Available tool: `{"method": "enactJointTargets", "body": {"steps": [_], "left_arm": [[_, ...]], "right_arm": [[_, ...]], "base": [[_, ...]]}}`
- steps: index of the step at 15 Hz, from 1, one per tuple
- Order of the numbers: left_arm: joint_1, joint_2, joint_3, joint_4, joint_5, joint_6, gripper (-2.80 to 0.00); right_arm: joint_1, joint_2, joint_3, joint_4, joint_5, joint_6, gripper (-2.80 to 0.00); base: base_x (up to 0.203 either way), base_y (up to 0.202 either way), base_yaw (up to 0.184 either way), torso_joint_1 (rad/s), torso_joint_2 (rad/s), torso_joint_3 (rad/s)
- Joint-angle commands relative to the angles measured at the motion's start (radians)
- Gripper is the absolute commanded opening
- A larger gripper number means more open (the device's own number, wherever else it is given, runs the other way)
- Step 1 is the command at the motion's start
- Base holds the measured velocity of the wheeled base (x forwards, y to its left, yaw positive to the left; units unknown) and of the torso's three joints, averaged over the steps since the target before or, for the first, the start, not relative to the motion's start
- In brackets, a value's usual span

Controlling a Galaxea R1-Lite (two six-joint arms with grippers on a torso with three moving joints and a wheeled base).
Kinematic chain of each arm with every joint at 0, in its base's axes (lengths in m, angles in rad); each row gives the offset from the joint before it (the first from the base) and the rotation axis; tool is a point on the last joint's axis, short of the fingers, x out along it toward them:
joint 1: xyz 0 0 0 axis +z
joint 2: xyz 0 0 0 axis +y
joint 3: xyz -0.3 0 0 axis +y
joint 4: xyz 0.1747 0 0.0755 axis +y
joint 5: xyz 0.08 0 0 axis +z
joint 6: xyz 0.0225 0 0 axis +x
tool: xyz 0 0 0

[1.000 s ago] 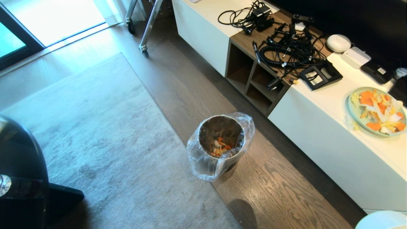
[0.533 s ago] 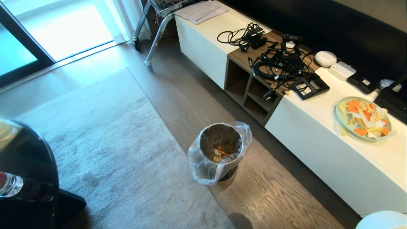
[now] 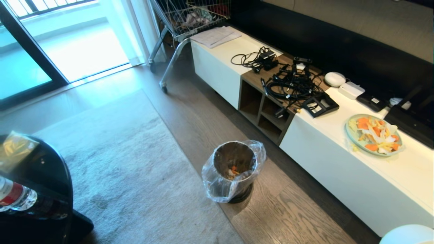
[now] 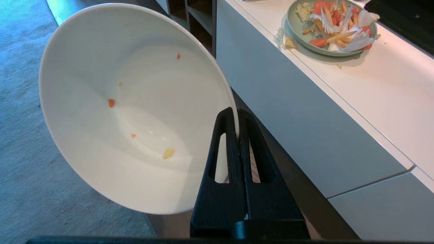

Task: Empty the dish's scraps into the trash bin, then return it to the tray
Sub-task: Put the bowl back to the table

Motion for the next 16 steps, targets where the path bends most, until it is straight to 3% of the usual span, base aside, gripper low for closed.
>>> {"method": "enactJointTargets", "body": {"steps": [1, 16], "left_arm": [[0.000, 0.000, 0.000, -0.001, 0.000, -0.001, -2.80], [0.000, 0.000, 0.000, 0.001, 0.000, -0.001, -2.80]], "right_arm": [[0.000, 0.001, 0.000, 0.000, 0.001, -0.001, -2.80], [0.000, 0.001, 0.000, 0.000, 0.001, -0.001, -2.80]], "base": [[0.000, 0.000, 0.000, 0.004, 0.00, 0.202], [0.000, 0.000, 0.000, 0.002, 0.00, 0.202]]}}
